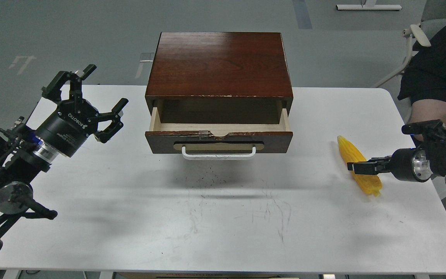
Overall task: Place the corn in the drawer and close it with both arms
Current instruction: 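Close the right gripper around the yellow corn cob, then lift the corn with the right gripper and carry it over the open drawer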
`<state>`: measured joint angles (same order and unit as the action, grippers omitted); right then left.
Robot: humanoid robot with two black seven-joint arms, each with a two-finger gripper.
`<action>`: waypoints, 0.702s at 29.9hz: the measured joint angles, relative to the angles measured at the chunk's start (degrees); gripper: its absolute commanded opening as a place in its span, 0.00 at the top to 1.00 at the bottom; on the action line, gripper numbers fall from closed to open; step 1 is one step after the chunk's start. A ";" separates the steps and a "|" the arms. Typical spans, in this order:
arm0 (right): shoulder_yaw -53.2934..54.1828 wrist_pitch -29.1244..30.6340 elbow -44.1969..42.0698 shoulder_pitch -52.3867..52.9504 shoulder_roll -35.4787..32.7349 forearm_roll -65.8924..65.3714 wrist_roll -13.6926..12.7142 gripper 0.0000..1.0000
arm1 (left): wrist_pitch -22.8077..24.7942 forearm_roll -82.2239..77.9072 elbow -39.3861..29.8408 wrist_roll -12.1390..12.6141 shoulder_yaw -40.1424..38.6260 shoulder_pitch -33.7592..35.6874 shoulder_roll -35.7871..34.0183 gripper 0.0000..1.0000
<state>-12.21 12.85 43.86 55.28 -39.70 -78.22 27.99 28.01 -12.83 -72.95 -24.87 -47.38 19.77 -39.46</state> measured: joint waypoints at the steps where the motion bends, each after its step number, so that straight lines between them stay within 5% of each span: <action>1: -0.14 -0.02 0.00 -0.08 0.00 0.00 0.00 0.31 | 0.00 0.00 0.00 0.00 0.00 0.00 0.00 0.00; 4: -0.39 -0.02 0.08 -0.36 0.00 0.00 0.00 0.47 | 0.00 0.00 0.01 0.00 -0.02 0.00 0.00 0.00; 8: -0.44 -0.02 0.33 -0.42 -0.14 0.06 0.00 0.85 | 0.00 0.00 0.01 0.00 -0.08 0.00 0.00 0.00; 10: -0.44 -0.02 0.56 -0.37 -0.23 0.08 0.00 0.95 | 0.00 0.00 0.01 0.00 -0.08 0.00 0.00 0.00; 21: 3.48 -0.18 5.50 9.93 -2.65 1.22 0.00 0.95 | 0.00 0.00 0.01 0.00 -0.36 0.00 0.00 0.00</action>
<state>-8.73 12.67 49.36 65.21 -42.35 -77.00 28.00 28.01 -12.84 -72.94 -24.87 -47.74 19.77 -39.46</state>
